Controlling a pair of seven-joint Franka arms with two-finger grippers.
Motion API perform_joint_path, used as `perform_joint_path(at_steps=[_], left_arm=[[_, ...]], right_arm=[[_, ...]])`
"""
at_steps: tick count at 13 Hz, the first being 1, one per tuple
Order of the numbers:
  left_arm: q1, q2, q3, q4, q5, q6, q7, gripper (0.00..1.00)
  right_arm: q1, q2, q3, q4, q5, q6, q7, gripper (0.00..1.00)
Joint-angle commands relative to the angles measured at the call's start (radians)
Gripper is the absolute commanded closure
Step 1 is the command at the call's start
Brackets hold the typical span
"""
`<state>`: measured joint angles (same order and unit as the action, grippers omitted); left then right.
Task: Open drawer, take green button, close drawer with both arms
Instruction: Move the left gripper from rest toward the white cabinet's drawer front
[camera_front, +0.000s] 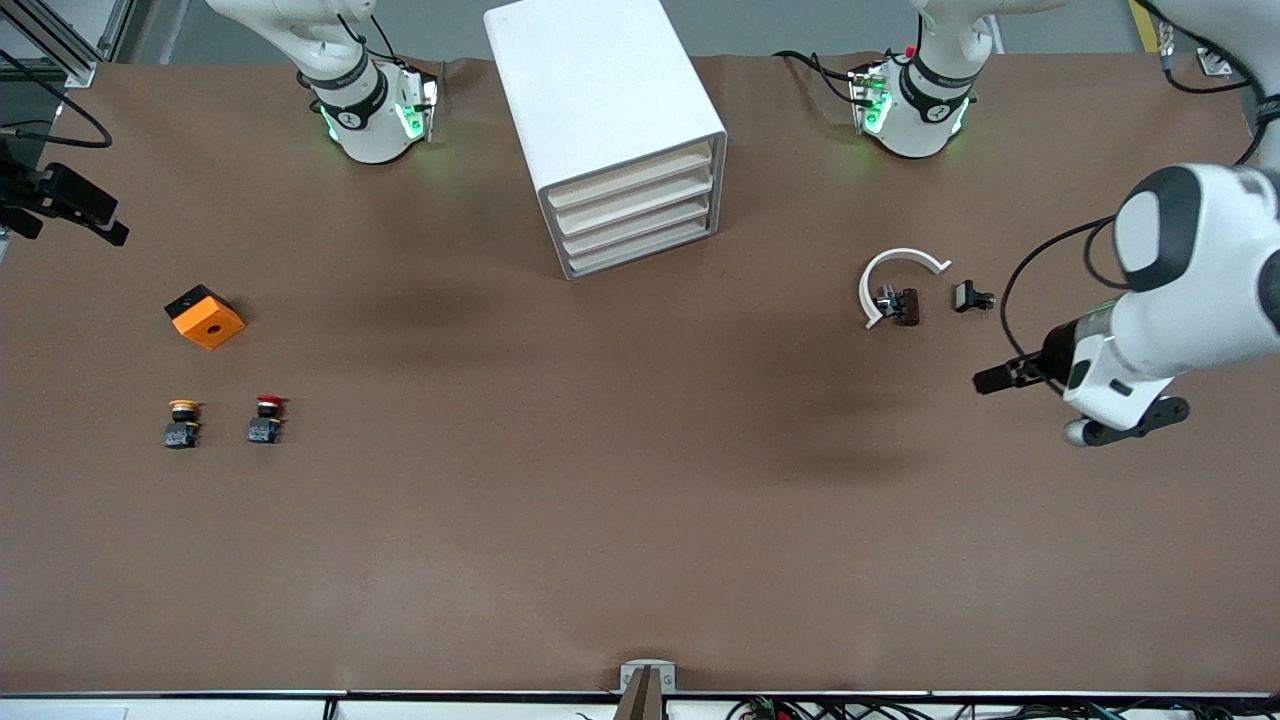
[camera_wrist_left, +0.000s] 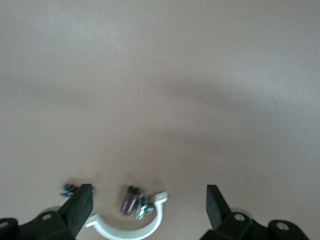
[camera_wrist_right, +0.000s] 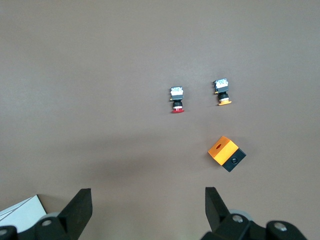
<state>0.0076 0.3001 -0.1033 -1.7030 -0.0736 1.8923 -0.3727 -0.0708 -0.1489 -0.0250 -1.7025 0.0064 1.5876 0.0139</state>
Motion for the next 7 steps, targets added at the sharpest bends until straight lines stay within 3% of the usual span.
perform_joint_path(at_steps=[1, 7], left_arm=[[-0.04, 0.056, -0.004, 0.028, -0.006, 0.045, -0.104, 0.0], [-0.118, 0.149, -0.006, 0.071, -0.009, 0.076, -0.337, 0.0]], right_arm=[[-0.015, 0.017, 0.004, 0.032, 0.014, -0.017, -0.011, 0.0], [-0.02, 0.044, 0.004, 0.044, 0.012, -0.011, -0.012, 0.0]])
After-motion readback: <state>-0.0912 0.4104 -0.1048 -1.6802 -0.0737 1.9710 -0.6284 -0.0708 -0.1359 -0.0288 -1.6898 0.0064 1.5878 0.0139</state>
